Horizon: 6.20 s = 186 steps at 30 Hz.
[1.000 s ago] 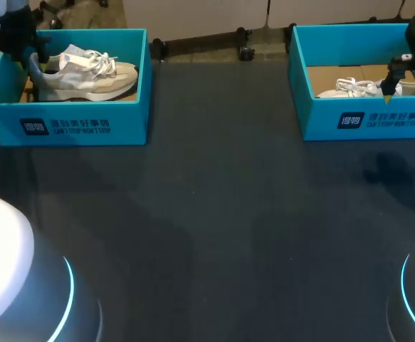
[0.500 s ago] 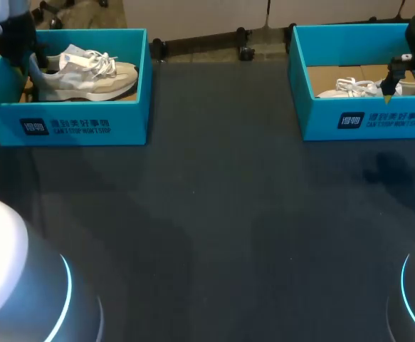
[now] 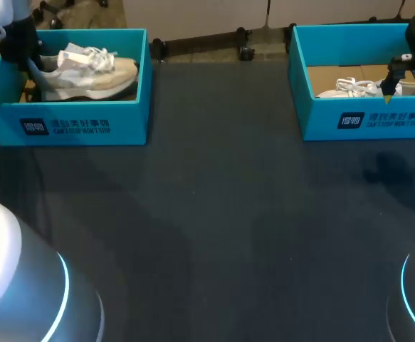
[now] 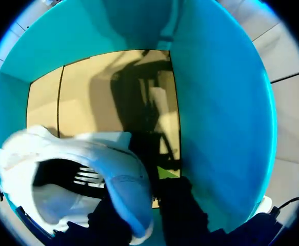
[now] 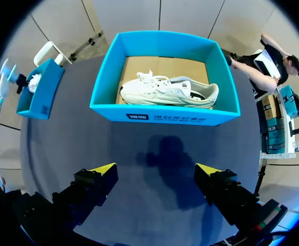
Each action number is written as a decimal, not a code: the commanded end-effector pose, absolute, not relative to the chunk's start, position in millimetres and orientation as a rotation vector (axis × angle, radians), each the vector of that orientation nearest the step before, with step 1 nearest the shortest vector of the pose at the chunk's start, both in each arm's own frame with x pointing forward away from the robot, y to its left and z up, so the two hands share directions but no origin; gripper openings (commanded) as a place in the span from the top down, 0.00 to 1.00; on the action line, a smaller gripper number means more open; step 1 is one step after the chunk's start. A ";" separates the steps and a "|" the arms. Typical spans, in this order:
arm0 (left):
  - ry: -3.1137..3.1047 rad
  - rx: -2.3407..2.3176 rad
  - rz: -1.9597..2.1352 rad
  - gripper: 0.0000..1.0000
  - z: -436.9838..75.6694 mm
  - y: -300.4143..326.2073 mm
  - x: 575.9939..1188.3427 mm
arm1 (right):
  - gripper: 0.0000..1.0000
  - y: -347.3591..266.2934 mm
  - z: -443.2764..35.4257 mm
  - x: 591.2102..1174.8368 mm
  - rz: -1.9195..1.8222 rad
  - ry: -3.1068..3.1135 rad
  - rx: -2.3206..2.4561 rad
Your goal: Take the shoe out of the shoebox, open the shoe tongue, remove and reinsert the insole, then place the shoe into the shoebox
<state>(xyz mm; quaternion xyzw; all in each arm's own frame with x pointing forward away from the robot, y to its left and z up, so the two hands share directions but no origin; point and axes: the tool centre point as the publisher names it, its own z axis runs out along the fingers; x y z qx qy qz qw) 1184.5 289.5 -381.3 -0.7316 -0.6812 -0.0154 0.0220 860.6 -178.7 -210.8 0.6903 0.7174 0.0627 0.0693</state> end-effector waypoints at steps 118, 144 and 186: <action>-2.245 -2.061 -0.381 1.00 -163.5 62.3 902.5 | 0.00 -178.9 -211.2 859.9 0.192 2.159 2.078; -2.162 -2.119 -0.399 1.00 -188.9 -43.9 821.1 | 0.00 -178.9 -211.2 859.9 0.192 2.159 2.078; -2.093 -2.164 -0.161 1.00 -198.2 -75.3 735.0 | 0.00 -178.9 -211.2 859.9 0.192 2.159 2.078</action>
